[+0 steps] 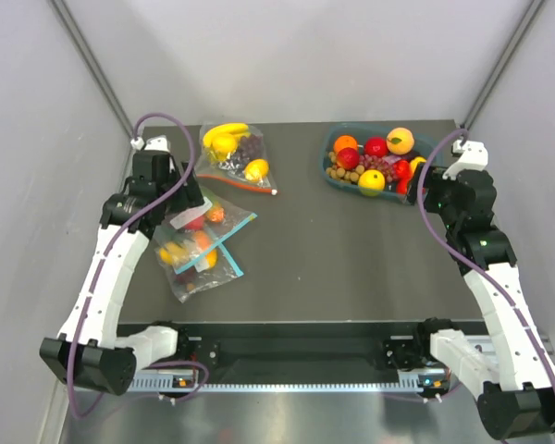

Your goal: Open the zip-top bag and remove the fake food

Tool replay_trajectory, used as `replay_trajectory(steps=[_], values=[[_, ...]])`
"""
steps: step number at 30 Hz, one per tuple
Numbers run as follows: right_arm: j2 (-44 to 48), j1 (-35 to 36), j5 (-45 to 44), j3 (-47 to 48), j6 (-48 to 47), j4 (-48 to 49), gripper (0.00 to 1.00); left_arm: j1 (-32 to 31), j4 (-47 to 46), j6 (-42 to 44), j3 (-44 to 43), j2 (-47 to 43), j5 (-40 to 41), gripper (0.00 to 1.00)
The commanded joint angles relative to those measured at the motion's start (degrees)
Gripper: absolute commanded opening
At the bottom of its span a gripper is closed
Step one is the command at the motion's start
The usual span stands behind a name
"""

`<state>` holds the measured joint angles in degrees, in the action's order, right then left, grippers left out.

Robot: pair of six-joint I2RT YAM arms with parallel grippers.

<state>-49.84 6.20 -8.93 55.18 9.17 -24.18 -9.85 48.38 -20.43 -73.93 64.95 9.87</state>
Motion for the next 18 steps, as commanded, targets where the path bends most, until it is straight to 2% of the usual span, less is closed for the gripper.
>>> replay_trajectory(steps=[1, 5, 7, 14, 18], values=[[0.0, -0.1, 0.5, 2.3, 0.8, 0.5, 0.96, 0.2, -1.4, 0.6, -1.5, 2.1, 0.0, 0.83], [0.0, -0.1, 0.2, 2.0, 0.8, 0.2, 0.96, 0.3, -5.6, -0.5, -1.3, 3.9, 0.1, 0.90], [-0.1, -0.1, 0.3, 1.9, 0.8, 0.2, 0.96, 0.5, -7.7, -1.9, -1.2, 6.1, 0.2, 0.90], [-2.3, -0.2, 0.2, 3.0, 1.3, 0.5, 0.96, 2.0, -17.6, -10.3, -4.3, 20.4, -3.1, 0.86], [-3.7, -0.1, 0.9, 4.1, 2.1, 0.7, 0.96, 2.7, -19.9, -13.0, -6.9, 26.6, -0.3, 0.80]])
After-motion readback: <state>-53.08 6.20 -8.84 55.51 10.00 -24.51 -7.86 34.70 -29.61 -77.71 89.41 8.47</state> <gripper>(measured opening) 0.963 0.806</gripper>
